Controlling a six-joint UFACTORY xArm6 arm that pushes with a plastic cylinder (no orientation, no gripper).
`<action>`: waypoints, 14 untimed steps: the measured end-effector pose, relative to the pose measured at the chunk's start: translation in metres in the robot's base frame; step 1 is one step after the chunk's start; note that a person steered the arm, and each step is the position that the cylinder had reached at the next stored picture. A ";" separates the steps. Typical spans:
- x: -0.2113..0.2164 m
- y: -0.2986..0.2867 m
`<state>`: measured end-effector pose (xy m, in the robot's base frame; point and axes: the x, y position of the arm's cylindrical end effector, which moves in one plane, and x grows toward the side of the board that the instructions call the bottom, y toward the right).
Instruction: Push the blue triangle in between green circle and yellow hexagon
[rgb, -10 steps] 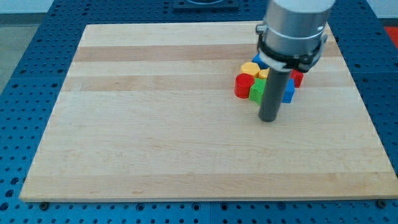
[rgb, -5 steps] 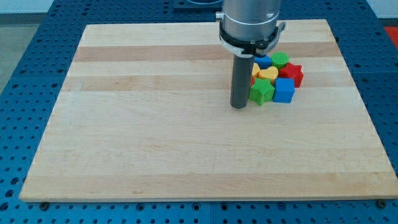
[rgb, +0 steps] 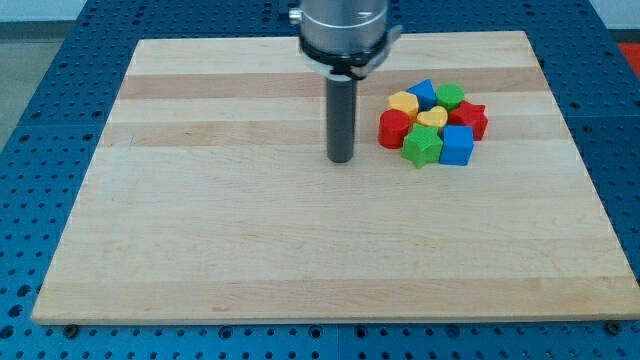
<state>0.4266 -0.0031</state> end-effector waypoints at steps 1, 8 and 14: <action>-0.006 -0.017; -0.148 0.127; -0.119 0.124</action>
<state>0.3076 0.1210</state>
